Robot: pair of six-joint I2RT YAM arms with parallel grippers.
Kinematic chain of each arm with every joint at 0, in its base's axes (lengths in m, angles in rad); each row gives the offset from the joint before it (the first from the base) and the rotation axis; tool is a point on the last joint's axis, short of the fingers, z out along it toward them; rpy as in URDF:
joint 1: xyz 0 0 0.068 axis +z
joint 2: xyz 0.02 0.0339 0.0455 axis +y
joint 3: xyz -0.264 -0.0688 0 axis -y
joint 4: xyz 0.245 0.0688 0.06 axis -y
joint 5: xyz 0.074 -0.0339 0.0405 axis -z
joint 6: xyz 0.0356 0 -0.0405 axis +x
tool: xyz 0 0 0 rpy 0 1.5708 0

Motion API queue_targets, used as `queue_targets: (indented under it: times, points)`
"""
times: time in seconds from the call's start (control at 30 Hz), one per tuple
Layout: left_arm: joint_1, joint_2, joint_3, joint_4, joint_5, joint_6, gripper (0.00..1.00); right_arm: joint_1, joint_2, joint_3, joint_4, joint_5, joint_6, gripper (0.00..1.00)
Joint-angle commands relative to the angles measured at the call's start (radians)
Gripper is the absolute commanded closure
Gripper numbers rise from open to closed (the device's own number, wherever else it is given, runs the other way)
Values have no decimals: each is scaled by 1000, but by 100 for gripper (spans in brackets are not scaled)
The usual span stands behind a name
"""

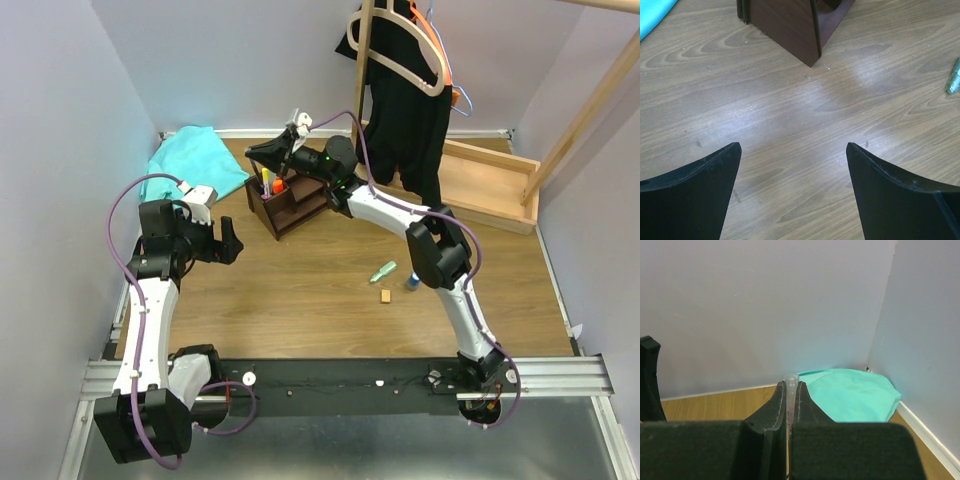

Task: Sort the stationery into containers
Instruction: Place the pen in the storage box.

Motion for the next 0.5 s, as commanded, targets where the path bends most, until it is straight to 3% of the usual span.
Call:
queue_targets:
  times: [0.0,0.47]
  points:
    - [11,9,-5,-12,-8,14,5,7,44,-10,24,0,-42,99]
    - [17,21,-4,-6,-5,11,5,7,73,-65,15,1,-85,99]
